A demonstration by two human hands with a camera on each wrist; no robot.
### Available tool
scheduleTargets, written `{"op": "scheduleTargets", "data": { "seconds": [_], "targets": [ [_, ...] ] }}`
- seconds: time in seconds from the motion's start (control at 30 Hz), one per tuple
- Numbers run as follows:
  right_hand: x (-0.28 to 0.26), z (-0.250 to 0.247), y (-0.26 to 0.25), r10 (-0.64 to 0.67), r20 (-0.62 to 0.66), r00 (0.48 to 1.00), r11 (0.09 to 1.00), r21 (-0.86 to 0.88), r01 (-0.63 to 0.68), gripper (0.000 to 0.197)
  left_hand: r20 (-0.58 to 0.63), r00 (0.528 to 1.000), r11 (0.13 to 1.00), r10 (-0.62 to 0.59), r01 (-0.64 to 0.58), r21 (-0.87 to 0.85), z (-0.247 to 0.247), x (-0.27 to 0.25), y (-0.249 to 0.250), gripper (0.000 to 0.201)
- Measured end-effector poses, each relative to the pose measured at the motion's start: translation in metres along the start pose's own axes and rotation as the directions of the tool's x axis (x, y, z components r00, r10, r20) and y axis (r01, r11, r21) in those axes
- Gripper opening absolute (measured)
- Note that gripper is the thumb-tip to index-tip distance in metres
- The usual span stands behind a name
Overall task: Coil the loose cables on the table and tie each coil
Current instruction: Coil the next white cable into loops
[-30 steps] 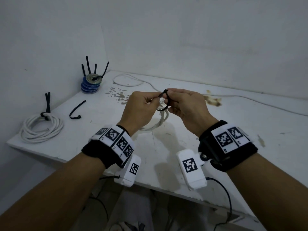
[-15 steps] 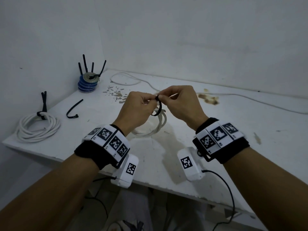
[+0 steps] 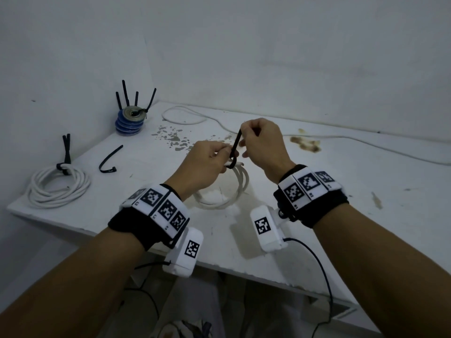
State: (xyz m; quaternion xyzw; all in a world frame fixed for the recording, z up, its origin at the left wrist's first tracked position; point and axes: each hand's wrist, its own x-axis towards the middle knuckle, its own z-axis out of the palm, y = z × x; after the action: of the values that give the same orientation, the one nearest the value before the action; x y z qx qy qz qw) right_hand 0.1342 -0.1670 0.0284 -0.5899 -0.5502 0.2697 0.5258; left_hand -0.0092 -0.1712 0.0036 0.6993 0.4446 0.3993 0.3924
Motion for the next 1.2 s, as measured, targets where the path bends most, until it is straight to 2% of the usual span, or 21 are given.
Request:
{"op": "scheduleTargets", "data": {
  "seconds": [0.1,0.3,0.4,0.6,0.7,0.8,0.9,0.97,1.07,1.2],
  "targets": [
    [-0.007,-0.002,0.007,-0.030,0.127,0.991,1.000,0.011,0.029,0.021,-0.010,0.999,0.998,-0.044,0.043,-0.044,-0.002,0.000,0.000,0.030],
    [-0.023,0.010,0.014,-0.208,0.005,0.978,0.977,-0.039,0.208,0.025,-0.011,0.974,0.960,-0.225,0.220,-0.173,0.002,0.002,0.005,0.040],
    [-0.026,0.010,0.015,-0.244,0.022,0.969,0.968,-0.051,0.245,0.022,0.033,0.972,0.961,-0.233,0.235,-0.145,0.002,0.001,0.007,0.038],
    [-0.012,0.008,0.012,-0.097,-0.047,0.994,0.994,-0.057,0.094,0.023,0.036,0.998,0.998,-0.057,0.057,0.007,0.010,-0.004,-0.002,0.027],
    [0.000,0.011,0.010,0.008,-0.101,0.995,0.999,-0.032,-0.012,0.029,0.044,0.999,0.997,0.026,-0.029,0.071,0.008,-0.006,-0.003,0.028],
    [0.006,0.020,0.009,0.083,-0.113,0.990,0.996,-0.003,-0.084,0.034,0.058,0.997,0.980,0.057,-0.067,0.189,0.002,-0.004,0.003,0.035],
    [0.008,0.025,0.005,0.076,-0.072,0.995,0.996,0.050,-0.072,0.028,0.006,1.000,0.993,0.027,-0.027,0.119,-0.007,0.000,0.007,0.037],
    [0.009,0.023,-0.001,0.082,0.013,0.997,0.989,0.120,-0.083,0.025,0.000,0.999,0.997,-0.041,0.041,0.058,-0.014,0.002,0.007,0.036],
    [0.010,0.022,-0.013,0.107,0.133,0.985,0.965,0.226,-0.135,0.020,-0.036,0.995,0.992,-0.092,0.095,0.088,-0.021,0.005,0.005,0.028],
    [0.011,0.033,-0.024,0.144,0.124,0.982,0.956,0.240,-0.171,0.026,-0.150,0.986,0.996,-0.074,0.080,0.034,-0.020,0.000,0.003,0.027]
  ]
}}
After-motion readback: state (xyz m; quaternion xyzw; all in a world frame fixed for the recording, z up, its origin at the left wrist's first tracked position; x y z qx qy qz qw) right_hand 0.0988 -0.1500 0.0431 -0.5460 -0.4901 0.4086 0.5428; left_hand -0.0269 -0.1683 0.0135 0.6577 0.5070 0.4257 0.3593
